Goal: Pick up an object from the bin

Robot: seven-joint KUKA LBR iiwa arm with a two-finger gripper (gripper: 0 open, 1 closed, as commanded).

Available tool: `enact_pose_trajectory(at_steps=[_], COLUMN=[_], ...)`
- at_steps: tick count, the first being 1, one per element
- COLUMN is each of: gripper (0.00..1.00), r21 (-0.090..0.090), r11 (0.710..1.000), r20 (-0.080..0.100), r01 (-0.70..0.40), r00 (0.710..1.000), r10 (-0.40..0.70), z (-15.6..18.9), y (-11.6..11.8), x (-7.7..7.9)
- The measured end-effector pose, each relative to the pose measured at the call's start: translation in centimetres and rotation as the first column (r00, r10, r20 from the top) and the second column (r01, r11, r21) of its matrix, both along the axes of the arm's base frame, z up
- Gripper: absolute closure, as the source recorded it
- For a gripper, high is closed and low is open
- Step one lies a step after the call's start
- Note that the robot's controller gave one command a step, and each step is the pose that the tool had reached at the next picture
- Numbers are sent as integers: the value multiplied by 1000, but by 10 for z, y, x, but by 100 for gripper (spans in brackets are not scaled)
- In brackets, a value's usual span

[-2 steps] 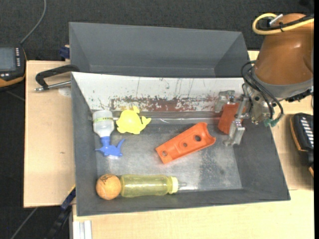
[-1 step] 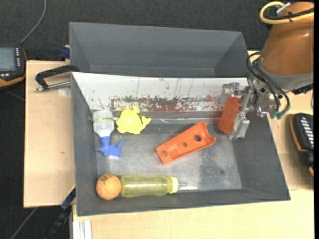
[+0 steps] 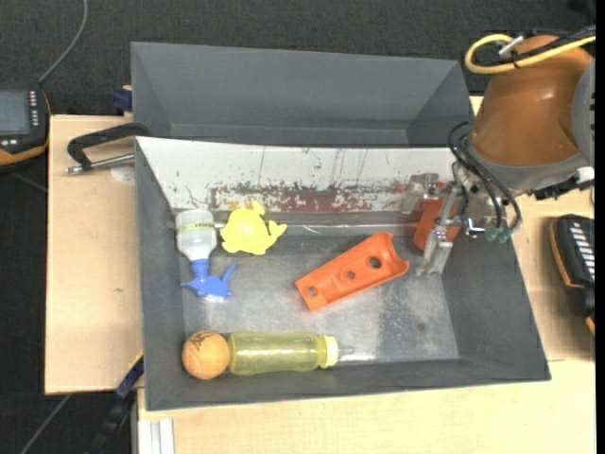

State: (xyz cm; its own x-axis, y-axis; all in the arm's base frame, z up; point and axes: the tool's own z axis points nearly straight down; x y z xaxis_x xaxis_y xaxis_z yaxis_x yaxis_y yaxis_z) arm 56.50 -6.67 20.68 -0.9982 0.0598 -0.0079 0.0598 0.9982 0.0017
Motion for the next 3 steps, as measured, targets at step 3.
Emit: enact_pose_trajectory(at_steps=[3], gripper=[0], r21=[2], r11=[997], r20=[-1], r01=[75], r00=[997], r10=[-75], z=[-73], y=[21], x=[4])
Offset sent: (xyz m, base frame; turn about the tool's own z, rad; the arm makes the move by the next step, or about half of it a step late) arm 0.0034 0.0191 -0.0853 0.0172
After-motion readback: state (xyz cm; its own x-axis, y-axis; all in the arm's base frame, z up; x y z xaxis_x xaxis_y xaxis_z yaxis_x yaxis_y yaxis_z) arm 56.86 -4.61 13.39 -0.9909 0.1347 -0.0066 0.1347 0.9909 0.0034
